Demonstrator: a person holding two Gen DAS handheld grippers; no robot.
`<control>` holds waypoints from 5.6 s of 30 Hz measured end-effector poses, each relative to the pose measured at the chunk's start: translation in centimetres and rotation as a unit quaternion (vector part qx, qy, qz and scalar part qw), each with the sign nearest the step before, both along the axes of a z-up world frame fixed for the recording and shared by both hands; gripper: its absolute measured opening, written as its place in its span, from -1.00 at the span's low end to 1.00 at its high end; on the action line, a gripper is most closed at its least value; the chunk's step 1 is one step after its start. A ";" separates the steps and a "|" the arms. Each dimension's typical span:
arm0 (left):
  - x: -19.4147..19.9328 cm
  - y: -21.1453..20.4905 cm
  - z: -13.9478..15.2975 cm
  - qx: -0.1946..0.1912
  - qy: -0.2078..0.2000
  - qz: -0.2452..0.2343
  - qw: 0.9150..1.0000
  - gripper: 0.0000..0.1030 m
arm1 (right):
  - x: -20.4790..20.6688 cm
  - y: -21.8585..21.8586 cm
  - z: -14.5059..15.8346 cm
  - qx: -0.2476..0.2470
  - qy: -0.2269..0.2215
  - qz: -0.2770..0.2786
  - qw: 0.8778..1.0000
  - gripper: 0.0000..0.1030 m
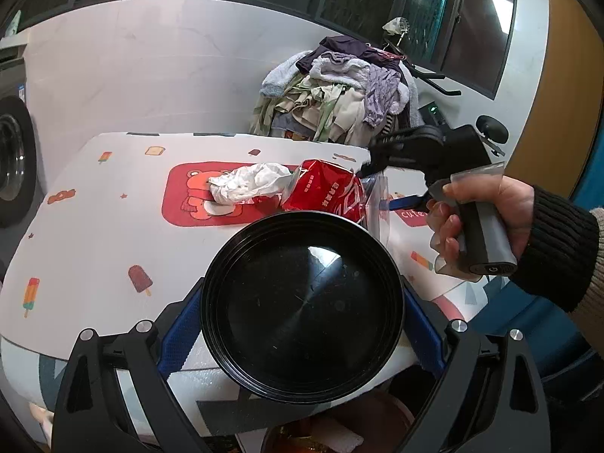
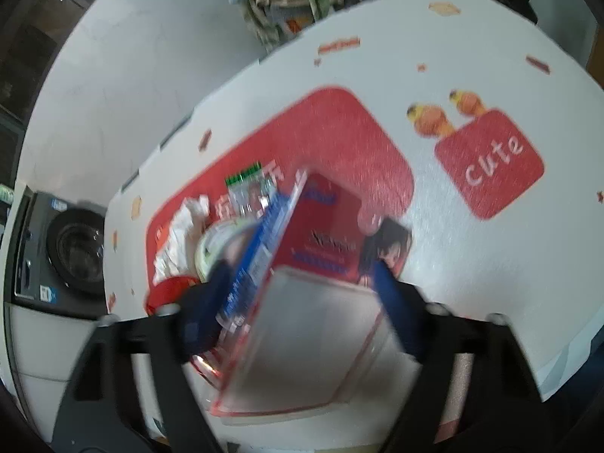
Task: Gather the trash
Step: 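Grasp the black round lid with the left gripper while the right gripper grasps the pink plastic package, then carry the black lid and clear pink package down into the brown bin and release both, then raise both tools back over the table toward the red can and blue carton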
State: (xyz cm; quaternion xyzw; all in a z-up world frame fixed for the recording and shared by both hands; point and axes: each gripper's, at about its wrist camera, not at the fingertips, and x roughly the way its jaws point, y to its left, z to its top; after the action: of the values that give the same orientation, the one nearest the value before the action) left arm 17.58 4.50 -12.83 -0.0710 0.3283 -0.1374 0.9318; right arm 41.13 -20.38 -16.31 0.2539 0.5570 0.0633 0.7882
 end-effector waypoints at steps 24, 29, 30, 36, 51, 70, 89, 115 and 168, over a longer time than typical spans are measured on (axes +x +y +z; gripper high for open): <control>-0.9 -2.6 -0.4 -0.010 0.004 -0.031 0.999 0.77 | -7.5 -8.7 -0.5 0.064 -0.023 -0.007 0.998 -0.53; -1.1 -2.5 -0.4 -0.011 0.003 -0.034 0.999 0.77 | -8.5 -10.4 -1.2 0.070 -0.033 -0.023 0.997 -0.58; -1.1 -2.4 -0.3 -0.011 0.003 -0.033 0.999 0.77 | -8.7 -10.5 -0.8 0.063 -0.041 -0.023 0.997 -0.59; -1.5 -2.1 -0.3 -0.008 0.003 -0.029 1.000 0.77 | -10.1 -11.7 2.2 -0.021 -0.101 -0.025 0.994 -0.60; -3.6 -1.9 0.7 0.008 -0.007 -0.026 1.000 0.77 | -14.3 -11.8 4.5 -0.049 -0.153 0.006 0.987 -0.61; -10.2 -2.0 1.9 0.027 -0.022 -0.036 0.999 0.77 | -24.2 -9.1 2.8 0.018 -0.152 0.063 0.986 -0.61; -12.3 -1.2 -0.4 0.027 0.003 -0.036 0.999 0.77 | -28.1 -2.0 -4.4 -0.005 -0.055 0.175 0.983 -0.60; -12.2 -2.5 -3.1 0.044 0.005 -0.085 0.995 0.77 | -29.1 -1.8 -1.7 -0.139 -0.213 0.239 0.937 0.89; -9.6 -0.5 -3.1 0.086 -0.017 0.011 0.996 0.89 | -27.4 -4.1 -1.1 -0.140 -0.208 0.167 0.954 0.89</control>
State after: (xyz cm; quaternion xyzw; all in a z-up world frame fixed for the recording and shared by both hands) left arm 7.94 4.04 -15.90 0.0079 0.3223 -0.0993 0.9414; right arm 13.70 -24.46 -17.43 0.0253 0.4188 0.1665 0.8923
